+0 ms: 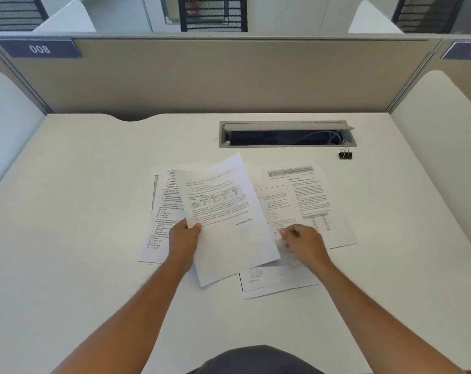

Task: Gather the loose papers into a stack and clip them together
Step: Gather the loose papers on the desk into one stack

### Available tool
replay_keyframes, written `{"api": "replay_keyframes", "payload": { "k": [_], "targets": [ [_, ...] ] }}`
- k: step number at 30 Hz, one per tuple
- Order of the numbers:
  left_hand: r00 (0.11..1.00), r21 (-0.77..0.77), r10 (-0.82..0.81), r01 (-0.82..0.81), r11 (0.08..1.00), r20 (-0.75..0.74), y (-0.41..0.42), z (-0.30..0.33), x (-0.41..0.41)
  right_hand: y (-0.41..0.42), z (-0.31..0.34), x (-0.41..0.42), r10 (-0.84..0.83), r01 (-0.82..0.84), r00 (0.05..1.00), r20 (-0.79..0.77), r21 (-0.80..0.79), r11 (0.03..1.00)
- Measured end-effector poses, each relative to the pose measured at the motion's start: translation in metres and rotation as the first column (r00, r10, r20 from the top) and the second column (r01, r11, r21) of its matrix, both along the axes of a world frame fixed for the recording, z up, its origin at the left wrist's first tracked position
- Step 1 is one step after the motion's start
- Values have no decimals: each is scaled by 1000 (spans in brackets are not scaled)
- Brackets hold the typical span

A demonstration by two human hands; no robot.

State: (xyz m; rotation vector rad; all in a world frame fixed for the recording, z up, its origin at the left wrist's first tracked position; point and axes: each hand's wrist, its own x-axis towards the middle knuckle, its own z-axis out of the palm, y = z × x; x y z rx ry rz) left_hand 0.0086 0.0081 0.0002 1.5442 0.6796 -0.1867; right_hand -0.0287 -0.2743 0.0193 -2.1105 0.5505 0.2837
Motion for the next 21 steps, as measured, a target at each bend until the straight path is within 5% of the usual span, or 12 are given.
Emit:
{"api": "replay_keyframes", "payload": {
  "k": [3,5,9,16,21],
  "targets": [
    [1000,9,-16,16,1000,-5,0,0,-3,-24,-7,11,-32,61,997,70,-463,885],
    [999,16,-41,41,999,-13,-1,1,-5,-44,-14,20,-164,115,986,-32,-581,805],
    [996,26,-87,87,996,-11,-2,0,-7,-70,-19,33,-348,181,911,-220,-544,819],
    [994,45,-100,101,994,-34,-4,-2,-7,-76,-13,42,-350,169,898,-267,-524,835],
    [993,59,-106,109,992,-51,-8,-2,-8,-87,-11,44,-329,248,919,-218,-328,911]
  ]
}}
